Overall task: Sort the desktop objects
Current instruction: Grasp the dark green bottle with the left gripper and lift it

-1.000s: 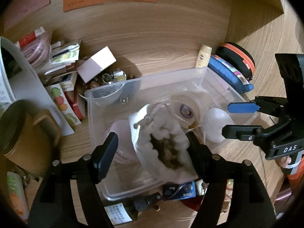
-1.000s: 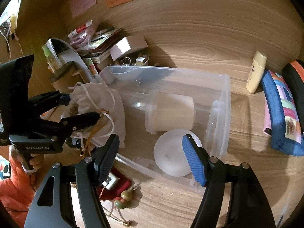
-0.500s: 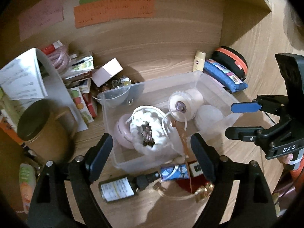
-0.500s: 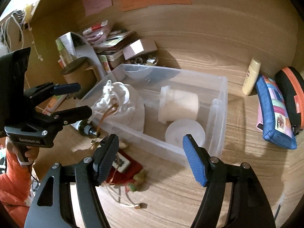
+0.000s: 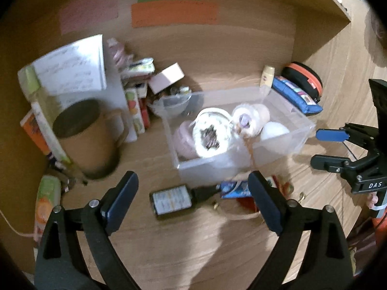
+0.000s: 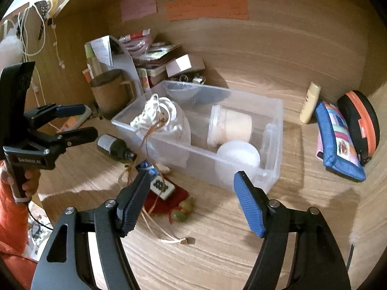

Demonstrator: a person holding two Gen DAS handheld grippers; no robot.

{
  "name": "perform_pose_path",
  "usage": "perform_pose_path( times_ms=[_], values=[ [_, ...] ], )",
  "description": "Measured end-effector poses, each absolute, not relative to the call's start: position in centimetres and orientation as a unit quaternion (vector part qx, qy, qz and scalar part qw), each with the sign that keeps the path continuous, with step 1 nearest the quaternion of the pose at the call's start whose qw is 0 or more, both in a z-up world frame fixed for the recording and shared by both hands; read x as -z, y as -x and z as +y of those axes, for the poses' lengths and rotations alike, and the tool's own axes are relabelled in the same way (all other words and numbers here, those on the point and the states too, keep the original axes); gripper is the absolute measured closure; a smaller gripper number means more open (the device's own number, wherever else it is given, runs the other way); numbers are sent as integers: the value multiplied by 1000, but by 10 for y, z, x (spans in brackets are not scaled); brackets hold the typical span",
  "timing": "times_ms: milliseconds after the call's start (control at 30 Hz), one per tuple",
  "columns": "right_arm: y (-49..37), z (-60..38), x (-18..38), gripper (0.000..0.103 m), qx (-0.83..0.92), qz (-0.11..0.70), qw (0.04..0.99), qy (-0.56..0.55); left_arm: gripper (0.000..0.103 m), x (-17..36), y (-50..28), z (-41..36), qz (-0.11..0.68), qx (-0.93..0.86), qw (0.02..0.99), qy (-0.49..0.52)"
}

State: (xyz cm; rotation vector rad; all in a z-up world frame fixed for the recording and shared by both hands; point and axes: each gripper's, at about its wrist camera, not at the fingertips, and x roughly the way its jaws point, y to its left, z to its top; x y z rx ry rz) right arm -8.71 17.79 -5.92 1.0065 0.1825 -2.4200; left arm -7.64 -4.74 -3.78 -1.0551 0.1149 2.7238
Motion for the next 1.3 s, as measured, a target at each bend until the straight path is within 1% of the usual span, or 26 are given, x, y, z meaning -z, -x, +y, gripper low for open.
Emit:
perform_pose_path(
  times_ms=[233, 533, 633, 700, 733, 800, 900, 1133, 1233, 1300],
  values=[
    [85, 183, 78, 35, 888, 65, 244, -384, 10, 66, 73, -53, 27, -913, 100, 395],
    [86, 179, 107, 35, 871, 66, 258, -413, 10, 100, 84, -47, 22, -894, 100, 437],
    [88, 176, 115, 45, 866, 74, 262, -420, 10, 107, 88, -47, 19, -890, 102, 444],
    [90, 173, 119, 54, 863, 81, 263, -424, 10, 109, 91, -47, 17, -889, 102, 447],
    [91, 172, 121, 55, 863, 85, 262, -424, 10, 110, 93, -47, 16, -888, 102, 448],
    [92, 170, 123, 62, 863, 91, 261, -423, 10, 112, 97, -48, 12, -887, 100, 451],
    [95, 169, 125, 67, 861, 93, 263, -425, 10, 115, 101, -47, 9, -884, 99, 456],
    [102, 168, 129, 72, 860, 96, 265, -425, 10, 121, 112, -42, 13, -881, 93, 463],
    [104, 165, 129, 79, 859, 100, 270, -424, 10, 122, 116, -43, 9, -883, 90, 461],
    [105, 162, 130, 85, 857, 104, 274, -423, 10, 122, 118, -44, 5, -885, 85, 458]
  ],
)
